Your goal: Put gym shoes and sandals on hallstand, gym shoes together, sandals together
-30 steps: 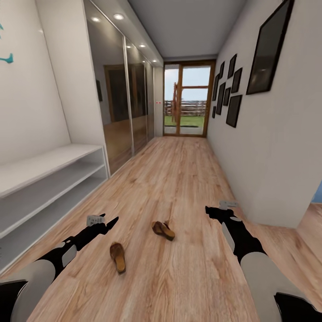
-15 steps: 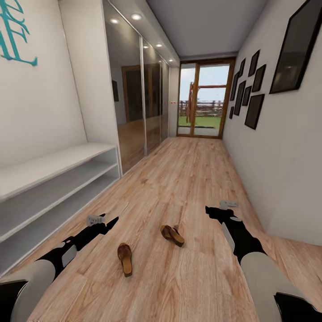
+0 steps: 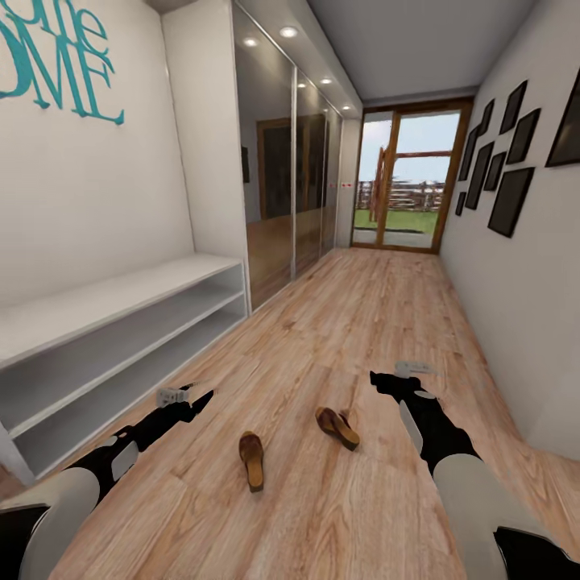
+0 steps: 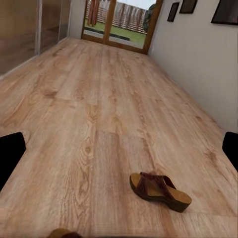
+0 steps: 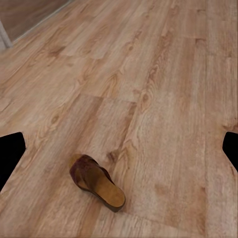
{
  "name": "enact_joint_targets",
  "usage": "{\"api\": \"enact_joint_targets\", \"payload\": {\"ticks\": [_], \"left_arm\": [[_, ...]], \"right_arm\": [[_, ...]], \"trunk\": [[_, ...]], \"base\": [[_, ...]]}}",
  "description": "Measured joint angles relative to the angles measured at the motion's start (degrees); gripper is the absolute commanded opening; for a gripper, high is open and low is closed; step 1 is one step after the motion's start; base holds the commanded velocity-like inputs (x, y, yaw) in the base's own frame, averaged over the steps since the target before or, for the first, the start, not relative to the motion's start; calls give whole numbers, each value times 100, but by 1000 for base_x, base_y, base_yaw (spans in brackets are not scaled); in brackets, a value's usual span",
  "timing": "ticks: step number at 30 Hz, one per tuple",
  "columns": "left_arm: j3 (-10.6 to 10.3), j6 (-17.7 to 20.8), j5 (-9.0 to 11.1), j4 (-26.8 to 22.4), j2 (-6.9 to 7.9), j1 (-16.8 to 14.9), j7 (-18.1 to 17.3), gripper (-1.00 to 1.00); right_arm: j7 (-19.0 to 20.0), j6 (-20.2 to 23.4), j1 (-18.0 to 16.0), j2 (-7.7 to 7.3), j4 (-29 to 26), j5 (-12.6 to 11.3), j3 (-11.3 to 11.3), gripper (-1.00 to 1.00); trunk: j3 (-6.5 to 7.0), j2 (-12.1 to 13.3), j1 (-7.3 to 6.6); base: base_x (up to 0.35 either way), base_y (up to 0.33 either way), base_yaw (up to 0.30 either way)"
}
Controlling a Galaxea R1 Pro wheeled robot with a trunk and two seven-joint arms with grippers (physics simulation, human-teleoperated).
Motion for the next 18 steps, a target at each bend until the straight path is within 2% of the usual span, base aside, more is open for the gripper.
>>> {"api": "enact_joint_targets", "payload": {"ticks": [10, 18], "left_arm": [[0, 0, 0, 0, 0, 0, 0, 100], [1, -1, -1, 2, 0, -1, 0, 100]], "right_arm": [[0, 0, 0, 0, 0, 3, 0, 100], [0, 0, 1, -1, 0, 3, 1, 100]], "trunk": [[0, 0, 0], [0, 0, 0]], "base": [[0, 12, 291], [0, 119, 291]]}}
